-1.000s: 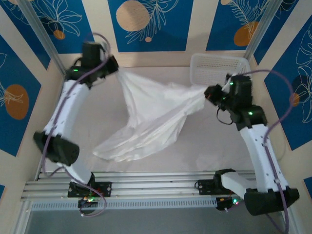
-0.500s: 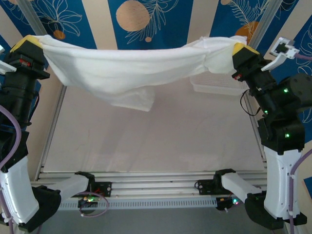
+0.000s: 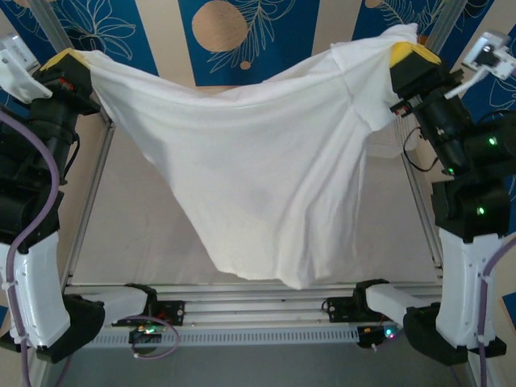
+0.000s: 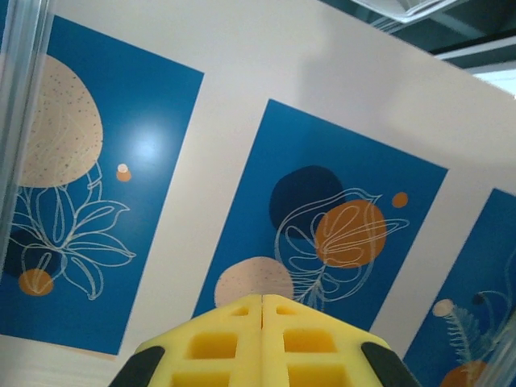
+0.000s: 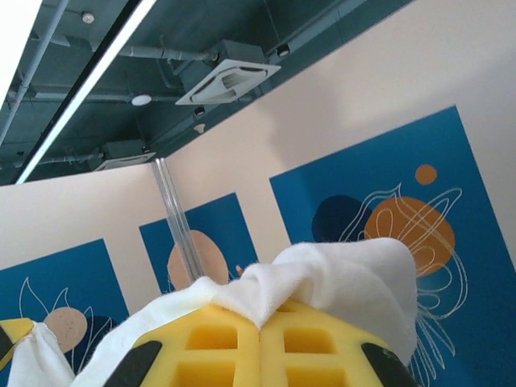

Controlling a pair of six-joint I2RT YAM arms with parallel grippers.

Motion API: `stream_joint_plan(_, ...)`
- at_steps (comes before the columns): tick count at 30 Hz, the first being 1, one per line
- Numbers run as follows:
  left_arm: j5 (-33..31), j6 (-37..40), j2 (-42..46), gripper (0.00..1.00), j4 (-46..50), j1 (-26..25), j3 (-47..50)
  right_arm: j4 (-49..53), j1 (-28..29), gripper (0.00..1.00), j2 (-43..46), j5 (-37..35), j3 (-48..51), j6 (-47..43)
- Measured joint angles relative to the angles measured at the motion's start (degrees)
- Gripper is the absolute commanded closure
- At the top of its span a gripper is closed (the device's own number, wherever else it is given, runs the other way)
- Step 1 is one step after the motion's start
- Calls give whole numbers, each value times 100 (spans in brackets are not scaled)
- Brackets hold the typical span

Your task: Fold the inside-out t-shirt

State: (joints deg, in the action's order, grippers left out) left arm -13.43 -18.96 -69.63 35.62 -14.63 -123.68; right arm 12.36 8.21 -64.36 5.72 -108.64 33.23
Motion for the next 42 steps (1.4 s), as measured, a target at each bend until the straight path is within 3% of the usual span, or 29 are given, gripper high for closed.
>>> stream_joint_plan(5,-240,308,-640,100,22,103,-111,-107,9,100,-852,81,2,170)
stream_joint_plan(10,-162,269,-1875,100,-26,667,-28,-533,33,100,-2144,295,544,485)
stream_joint_plan(13,-131,199,-2946,97,-120,872,46,-804,85,86,-2994,304,990,623)
stream_joint_plan(15,-52,195,-3842,64,-313,951,35,-837,125,65,-3954,291,881,627)
stream_joint_plan(19,448,92,-5823,29,-376,1088,-872,-17,131,45,-5995,332,-804,505)
stream_joint_plan(20,577,79,-6210,23,-444,1126,-1038,282,116,43,-6450,352,-1375,487)
stream_joint_plan(23,850,46,-6524,19,-328,1209,-1047,1145,15,36,-7020,476,-2393,356)
stream_joint_plan(28,1388,157,-5742,17,-243,1250,-866,1790,-181,36,-6288,833,-2249,-122)
stream_joint_plan(34,2068,293,-2811,17,-656,1069,1154,1908,-83,36,-4004,999,-295,-411)
stream_joint_plan(38,2345,813,-872,11,-863,334,2734,1864,155,37,-2450,914,1410,-330)
stream_joint_plan(42,2811,1749,142,6,-584,-780,3928,2096,612,37,-1204,575,3165,-31)
